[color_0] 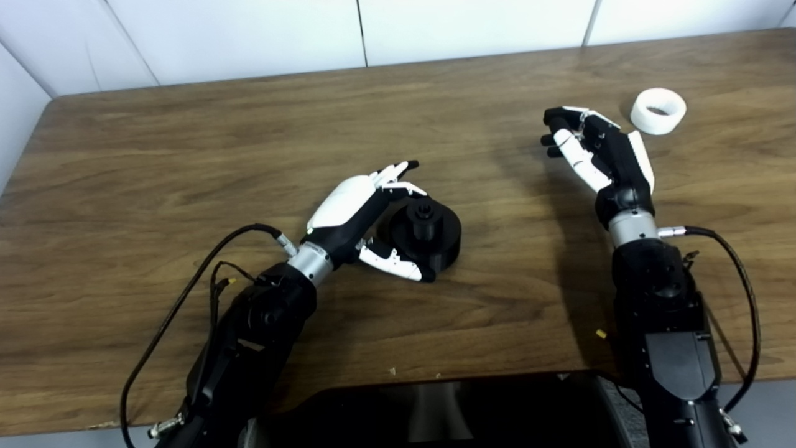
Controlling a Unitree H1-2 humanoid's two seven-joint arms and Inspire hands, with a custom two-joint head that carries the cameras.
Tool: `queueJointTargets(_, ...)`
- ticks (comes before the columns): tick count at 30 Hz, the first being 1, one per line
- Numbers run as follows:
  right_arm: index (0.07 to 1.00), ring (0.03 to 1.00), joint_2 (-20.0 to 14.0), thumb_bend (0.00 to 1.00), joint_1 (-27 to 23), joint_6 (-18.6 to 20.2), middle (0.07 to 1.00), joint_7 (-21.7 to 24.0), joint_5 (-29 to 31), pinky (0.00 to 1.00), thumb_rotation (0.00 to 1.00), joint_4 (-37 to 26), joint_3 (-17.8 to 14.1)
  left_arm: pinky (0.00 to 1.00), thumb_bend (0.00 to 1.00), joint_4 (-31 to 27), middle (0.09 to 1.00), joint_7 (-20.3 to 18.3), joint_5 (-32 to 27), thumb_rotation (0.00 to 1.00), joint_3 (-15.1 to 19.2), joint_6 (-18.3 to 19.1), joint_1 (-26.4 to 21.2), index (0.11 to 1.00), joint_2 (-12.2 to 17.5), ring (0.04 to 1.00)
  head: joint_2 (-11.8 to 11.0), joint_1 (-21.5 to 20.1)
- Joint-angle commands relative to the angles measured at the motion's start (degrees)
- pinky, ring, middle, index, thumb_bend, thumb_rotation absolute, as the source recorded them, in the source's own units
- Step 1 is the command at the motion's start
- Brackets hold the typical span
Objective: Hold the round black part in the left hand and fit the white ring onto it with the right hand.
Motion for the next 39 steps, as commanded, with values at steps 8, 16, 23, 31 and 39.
queueJointTargets(8,0.661,0.643,-0.07,0.41,-1.38,-2.09,0.724,-0.33,-0.64,0.60,0.51,-1.94,0.27,1.00,1.00,-1.07,1.000,0.84,0.21,0.35,0.52,-2.83,-1.14,0.647,-0.22,1.000,-0.38,-0.80)
queueJointTargets(16,0.657,0.632,-0.04,0.46,-1.92,-2.35,0.720,-0.85,-1.41,0.60,0.50,-1.04,0.42,1.00,1.00,-1.21,1.000,0.25,-0.11,0.35,0.92,-2.53,-1.28,0.646,0.12,1.000,-0.59,-3.92)
queueJointTargets(23,0.662,0.664,-1.00,0.53,-1.84,-1.74,0.725,-0.97,-1.97,0.63,0.43,-1.26,-0.45,1.00,1.00,-0.82,1.000,0.23,-1.16,0.34,1.59,-3.43,-1.27,0.642,0.54,1.000,-1.79,-9.21)
queueJointTargets(31,0.658,0.670,0.07,0.52,-1.35,-2.16,0.723,-2.15,-2.74,0.62,0.39,-1.31,-0.18,1.00,1.00,-1.28,1.000,-0.29,-1.28,0.34,2.06,-4.03,-0.82,0.637,1.90,1.000,-4.08,-16.02)
queueJointTargets(39,0.646,0.648,1.23,0.53,-1.44,-3.73,0.701,-3.17,-4.36,0.58,0.40,-0.06,0.99,1.00,1.00,-1.15,1.000,-1.13,-1.65,0.30,2.84,-4.84,-0.87,0.636,2.69,1.000,-5.83,-20.48)
